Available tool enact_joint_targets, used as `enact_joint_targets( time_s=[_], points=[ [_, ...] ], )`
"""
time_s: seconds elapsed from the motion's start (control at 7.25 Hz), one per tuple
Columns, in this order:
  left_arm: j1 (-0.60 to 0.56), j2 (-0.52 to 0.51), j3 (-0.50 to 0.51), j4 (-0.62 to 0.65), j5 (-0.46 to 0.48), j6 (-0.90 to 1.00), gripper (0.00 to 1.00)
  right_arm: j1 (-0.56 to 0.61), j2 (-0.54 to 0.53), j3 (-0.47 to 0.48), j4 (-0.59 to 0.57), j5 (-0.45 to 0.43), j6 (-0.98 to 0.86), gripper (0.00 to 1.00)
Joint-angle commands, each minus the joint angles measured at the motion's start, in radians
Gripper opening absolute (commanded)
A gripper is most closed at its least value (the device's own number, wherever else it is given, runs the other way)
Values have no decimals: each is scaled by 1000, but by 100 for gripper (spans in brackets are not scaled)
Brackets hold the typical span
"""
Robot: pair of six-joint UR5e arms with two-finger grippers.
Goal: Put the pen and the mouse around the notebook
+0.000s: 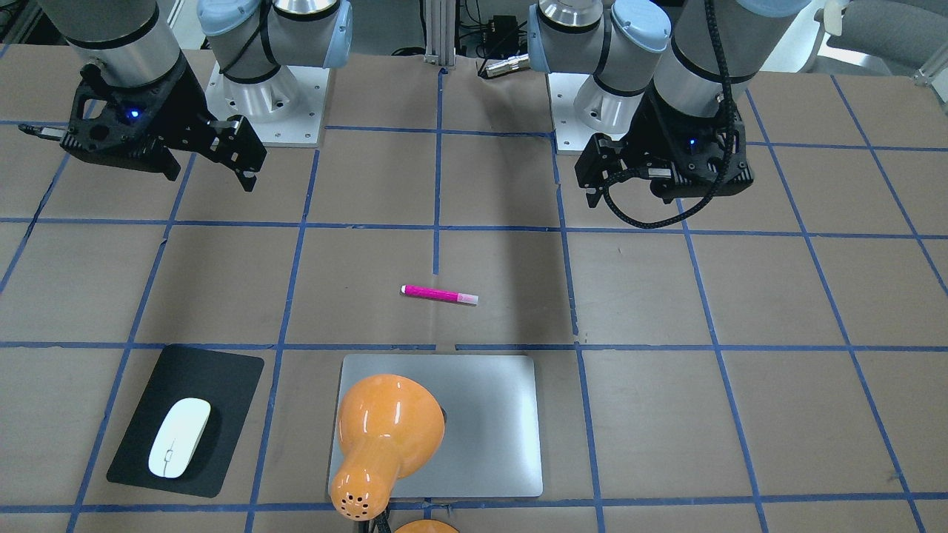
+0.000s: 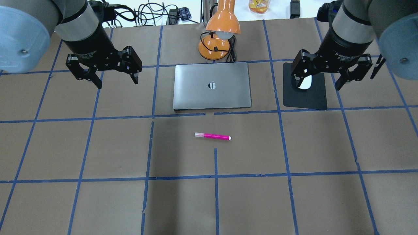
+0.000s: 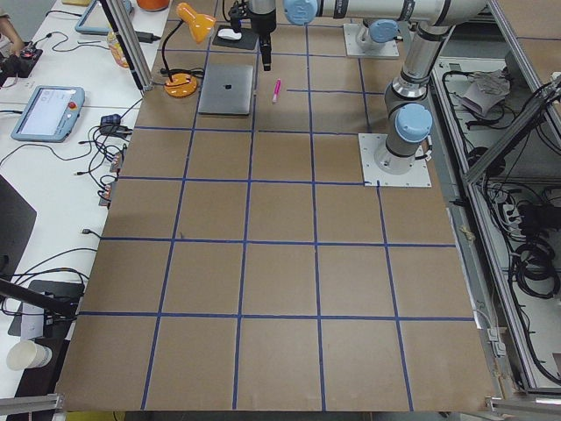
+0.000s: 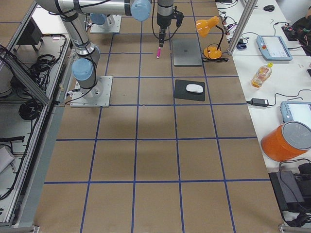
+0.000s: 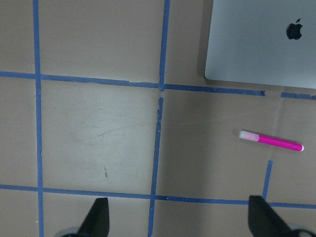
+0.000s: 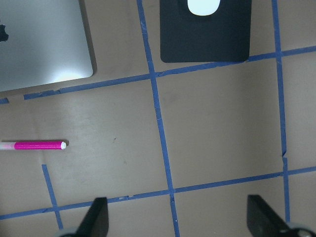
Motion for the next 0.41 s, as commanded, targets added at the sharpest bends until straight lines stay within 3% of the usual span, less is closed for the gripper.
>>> enact_joint_targets(
  time_s=[0.0,0.28],
  points=[
    [1,3,-1,3,-1,3,100,0,0,2,0,2,0,100],
    [1,7,-1,4,2,10,100,-1,0,2,0,0,-2,100]
  ],
)
